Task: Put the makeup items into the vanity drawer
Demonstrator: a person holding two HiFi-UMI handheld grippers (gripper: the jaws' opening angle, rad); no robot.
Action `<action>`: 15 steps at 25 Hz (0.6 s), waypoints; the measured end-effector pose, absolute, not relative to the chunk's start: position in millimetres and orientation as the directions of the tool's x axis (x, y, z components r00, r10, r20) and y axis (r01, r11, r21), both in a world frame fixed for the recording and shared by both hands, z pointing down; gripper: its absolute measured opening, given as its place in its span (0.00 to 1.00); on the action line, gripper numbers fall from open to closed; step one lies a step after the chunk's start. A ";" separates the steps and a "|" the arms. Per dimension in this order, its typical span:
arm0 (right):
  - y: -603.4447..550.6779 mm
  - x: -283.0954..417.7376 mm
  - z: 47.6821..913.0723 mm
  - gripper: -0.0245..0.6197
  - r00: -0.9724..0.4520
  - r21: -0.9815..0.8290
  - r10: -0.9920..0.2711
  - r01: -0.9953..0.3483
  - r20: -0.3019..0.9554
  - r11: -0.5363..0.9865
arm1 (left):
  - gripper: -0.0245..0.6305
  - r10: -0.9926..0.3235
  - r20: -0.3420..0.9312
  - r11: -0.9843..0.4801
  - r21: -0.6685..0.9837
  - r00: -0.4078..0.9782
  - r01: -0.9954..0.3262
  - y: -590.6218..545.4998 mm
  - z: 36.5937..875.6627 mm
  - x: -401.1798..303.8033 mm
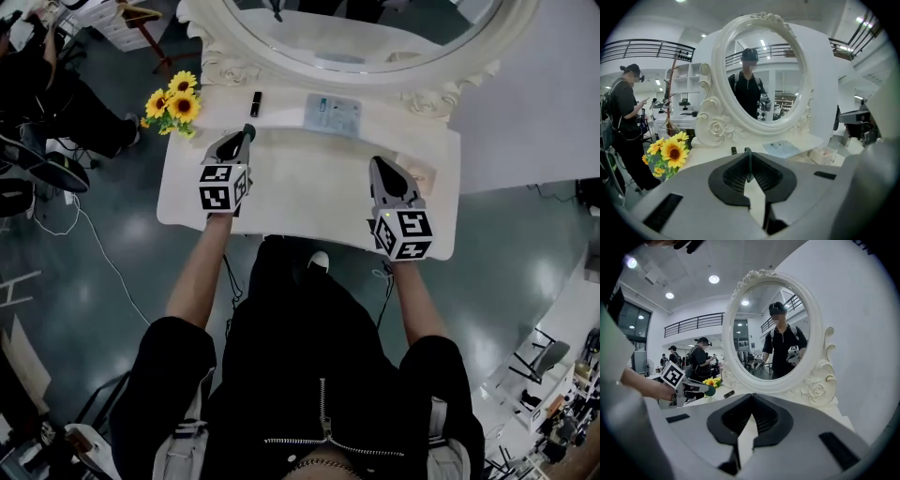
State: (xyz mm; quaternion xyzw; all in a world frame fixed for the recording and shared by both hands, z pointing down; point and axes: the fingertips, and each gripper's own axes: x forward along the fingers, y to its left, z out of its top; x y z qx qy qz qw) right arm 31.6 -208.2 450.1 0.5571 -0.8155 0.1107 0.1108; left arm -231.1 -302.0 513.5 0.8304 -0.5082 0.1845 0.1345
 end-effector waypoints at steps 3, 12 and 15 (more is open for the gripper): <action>-195.1 52.1 445.1 0.05 -0.303 -0.057 -0.907 -0.952 0.292 0.299 | 0.09 -0.770 0.427 -0.505 0.048 0.475 -0.862 -304.8 505.7 -199.3; -137.0 136.7 446.3 0.05 -0.100 -0.054 -0.948 -0.995 0.303 0.088 | 0.09 -0.643 0.402 -0.690 0.064 0.652 -0.721 -297.1 495.4 -75.7; -114.4 160.8 449.9 0.05 -0.037 -0.056 -0.949 -0.998 0.312 0.020 | 0.09 -0.583 0.404 -0.748 0.071 0.705 -0.659 -287.3 497.6 -30.7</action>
